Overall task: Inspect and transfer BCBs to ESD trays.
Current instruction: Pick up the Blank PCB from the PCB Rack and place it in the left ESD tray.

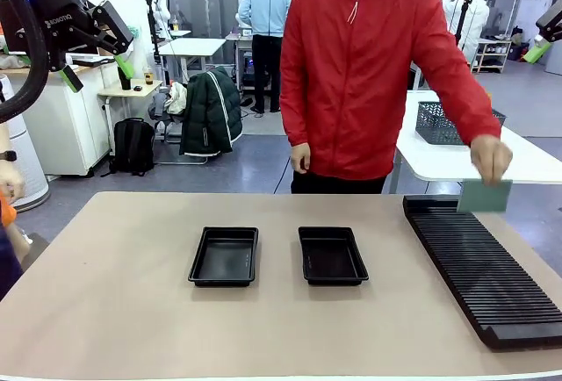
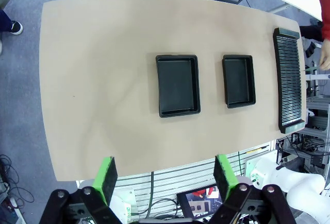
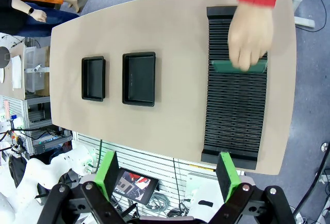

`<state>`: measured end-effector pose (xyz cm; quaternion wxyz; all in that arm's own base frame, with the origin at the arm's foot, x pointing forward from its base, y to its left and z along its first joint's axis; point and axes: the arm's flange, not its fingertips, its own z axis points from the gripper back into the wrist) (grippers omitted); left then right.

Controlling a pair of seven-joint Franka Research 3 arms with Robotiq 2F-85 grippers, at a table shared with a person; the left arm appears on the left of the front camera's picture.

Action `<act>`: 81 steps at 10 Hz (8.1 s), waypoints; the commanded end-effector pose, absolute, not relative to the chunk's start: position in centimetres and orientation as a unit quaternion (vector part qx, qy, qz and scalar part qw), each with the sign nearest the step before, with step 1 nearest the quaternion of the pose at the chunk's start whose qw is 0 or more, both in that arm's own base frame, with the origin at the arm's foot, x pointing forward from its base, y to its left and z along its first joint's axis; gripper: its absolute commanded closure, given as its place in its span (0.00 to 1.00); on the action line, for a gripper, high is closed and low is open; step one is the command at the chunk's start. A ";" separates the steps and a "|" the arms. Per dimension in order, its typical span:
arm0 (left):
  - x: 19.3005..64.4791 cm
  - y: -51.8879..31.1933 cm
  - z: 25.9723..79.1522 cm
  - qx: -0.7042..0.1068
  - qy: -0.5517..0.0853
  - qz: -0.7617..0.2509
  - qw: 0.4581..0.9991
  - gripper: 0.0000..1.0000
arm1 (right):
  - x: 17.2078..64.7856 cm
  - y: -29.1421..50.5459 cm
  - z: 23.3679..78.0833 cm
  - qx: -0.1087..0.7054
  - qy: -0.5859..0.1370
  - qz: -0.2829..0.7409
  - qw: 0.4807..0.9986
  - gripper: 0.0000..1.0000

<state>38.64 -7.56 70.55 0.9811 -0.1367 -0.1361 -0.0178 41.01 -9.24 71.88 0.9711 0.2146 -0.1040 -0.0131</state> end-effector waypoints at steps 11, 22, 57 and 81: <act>38.5 -7.4 70.5 -0.138 -0.136 -0.016 0.981 0.00 | 41.0 -9.3 71.9 0.214 -0.105 -0.014 0.971 0.00; 38.5 -7.4 70.5 -0.138 -0.136 -0.016 0.981 0.00 | 41.0 -8.8 71.5 0.187 -0.114 0.013 0.976 0.00; 38.5 -7.4 70.5 -0.138 -0.136 -0.016 0.981 0.00 | 47.7 -7.4 36.0 -0.033 -0.107 0.733 0.671 0.00; 38.5 -7.4 70.5 -0.138 -0.136 -0.016 0.981 0.00 | 48.8 -7.4 35.6 -0.016 -0.072 0.748 0.660 0.37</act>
